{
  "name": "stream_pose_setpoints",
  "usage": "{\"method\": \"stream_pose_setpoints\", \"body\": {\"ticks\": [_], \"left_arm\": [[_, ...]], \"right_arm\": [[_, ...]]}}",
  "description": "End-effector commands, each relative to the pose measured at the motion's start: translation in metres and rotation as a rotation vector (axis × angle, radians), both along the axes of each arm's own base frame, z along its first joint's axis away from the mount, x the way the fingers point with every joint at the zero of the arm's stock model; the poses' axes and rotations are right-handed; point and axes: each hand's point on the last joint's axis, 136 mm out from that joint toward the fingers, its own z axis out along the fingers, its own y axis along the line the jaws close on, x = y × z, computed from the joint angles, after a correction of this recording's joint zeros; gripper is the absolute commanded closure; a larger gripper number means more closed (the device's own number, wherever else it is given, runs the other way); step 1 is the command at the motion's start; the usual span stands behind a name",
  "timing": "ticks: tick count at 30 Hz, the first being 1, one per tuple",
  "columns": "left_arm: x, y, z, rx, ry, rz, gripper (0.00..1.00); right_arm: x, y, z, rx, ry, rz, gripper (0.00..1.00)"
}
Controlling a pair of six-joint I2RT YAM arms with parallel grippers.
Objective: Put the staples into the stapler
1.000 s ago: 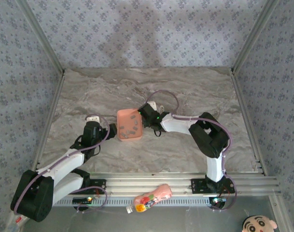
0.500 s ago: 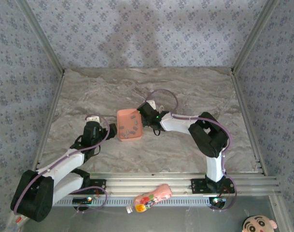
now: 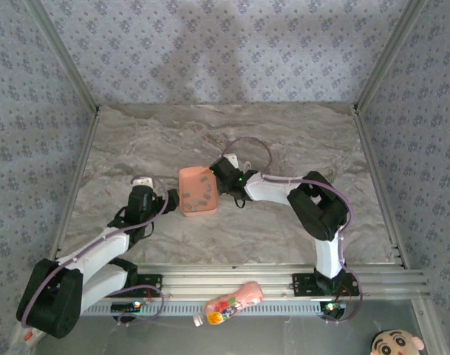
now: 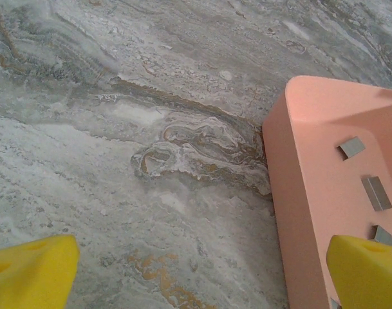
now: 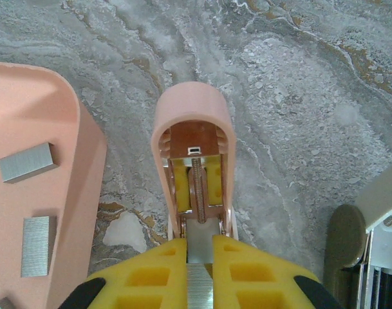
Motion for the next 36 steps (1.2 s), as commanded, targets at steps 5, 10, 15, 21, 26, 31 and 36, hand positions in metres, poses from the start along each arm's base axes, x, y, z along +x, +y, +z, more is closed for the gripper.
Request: {"method": "stream_pose_setpoints", "body": {"ticks": [5,10,15,21,26,31,36], "left_arm": [[0.01,-0.007,0.014,-0.009,-0.036,-0.015,0.02],[0.01,-0.008,0.014,-0.01,-0.034,-0.017,0.02],[0.01,-0.008,0.012,-0.01,-0.029,-0.019,0.02],[0.01,-0.008,0.012,-0.012,-0.027,-0.018,0.02],[0.01,-0.009,0.012,-0.013,-0.027,-0.02,0.02],[0.01,-0.01,0.012,-0.013,-0.026,-0.022,0.02],[0.01,-0.011,0.012,-0.016,-0.024,-0.024,0.02]], "right_arm": [[-0.002,-0.01,-0.009,-0.062,0.012,-0.011,0.86],[-0.01,-0.02,-0.018,-0.086,0.033,-0.016,0.86],[-0.013,-0.023,-0.018,-0.092,0.032,-0.013,0.86],[-0.017,-0.024,-0.018,-0.098,0.034,-0.011,0.86],[-0.021,-0.025,-0.016,-0.095,0.029,-0.014,0.86],[-0.024,-0.022,-0.009,-0.08,0.018,-0.008,0.86],[-0.026,-0.017,-0.003,-0.042,0.011,-0.003,0.86]]}}
